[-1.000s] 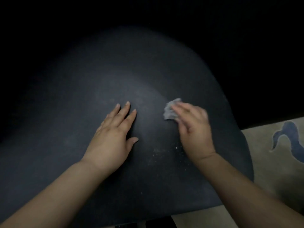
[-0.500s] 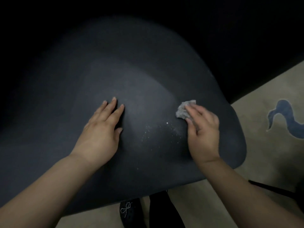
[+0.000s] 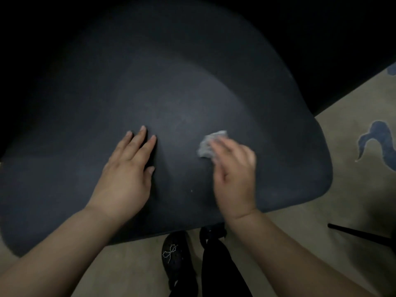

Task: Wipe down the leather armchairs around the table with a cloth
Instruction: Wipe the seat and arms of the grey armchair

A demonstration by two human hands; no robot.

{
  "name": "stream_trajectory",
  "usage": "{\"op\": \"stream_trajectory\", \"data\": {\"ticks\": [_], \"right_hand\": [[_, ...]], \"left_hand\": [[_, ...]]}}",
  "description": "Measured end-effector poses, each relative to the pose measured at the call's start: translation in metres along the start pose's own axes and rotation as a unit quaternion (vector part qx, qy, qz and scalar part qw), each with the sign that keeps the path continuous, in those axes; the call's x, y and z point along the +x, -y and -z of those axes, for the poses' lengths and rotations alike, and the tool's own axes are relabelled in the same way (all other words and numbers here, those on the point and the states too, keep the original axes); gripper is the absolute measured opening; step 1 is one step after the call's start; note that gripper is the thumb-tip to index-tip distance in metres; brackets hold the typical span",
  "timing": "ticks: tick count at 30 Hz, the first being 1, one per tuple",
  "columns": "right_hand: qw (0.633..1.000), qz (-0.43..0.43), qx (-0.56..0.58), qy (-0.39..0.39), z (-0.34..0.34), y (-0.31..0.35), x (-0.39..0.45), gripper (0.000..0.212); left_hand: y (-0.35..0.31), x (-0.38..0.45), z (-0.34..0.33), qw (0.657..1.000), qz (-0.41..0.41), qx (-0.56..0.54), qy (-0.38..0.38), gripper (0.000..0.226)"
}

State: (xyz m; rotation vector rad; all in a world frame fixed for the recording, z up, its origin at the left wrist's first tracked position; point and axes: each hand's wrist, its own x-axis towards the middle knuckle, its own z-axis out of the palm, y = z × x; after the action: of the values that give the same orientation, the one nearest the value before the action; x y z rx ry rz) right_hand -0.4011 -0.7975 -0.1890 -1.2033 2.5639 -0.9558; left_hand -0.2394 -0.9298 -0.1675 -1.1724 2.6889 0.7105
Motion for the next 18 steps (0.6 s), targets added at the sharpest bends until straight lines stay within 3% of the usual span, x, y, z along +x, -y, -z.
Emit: {"op": "stream_trajectory", "data": {"ticks": [2,4,10,15,18], "right_hand": [[0.997,0.055,0.027,0.054,-0.015,0.022,0.001,0.038],[0.996,0.065,0.027,0.049,-0.020,0.029,0.015,0.037],[0.997,-0.048,-0.029,-0.049,0.004,-0.006,-0.001,0.040],[0.998,0.049,0.026,0.039,-0.035,0.053,-0.043,0.043],[0.997,0.051,0.041,0.028,-0.040,0.057,-0.019,0.040]], "left_hand": [[0.001,-0.008,-0.002,1.000,0.004,-0.001,-0.004,0.065],[0.003,-0.015,-0.004,1.000,0.010,-0.005,-0.010,0.065],[0.014,-0.033,-0.004,0.999,0.038,-0.023,-0.018,0.064],[0.026,-0.044,-0.001,0.996,0.071,-0.027,-0.047,0.063],[0.034,-0.049,0.000,0.993,0.092,-0.024,-0.064,0.062]]}}
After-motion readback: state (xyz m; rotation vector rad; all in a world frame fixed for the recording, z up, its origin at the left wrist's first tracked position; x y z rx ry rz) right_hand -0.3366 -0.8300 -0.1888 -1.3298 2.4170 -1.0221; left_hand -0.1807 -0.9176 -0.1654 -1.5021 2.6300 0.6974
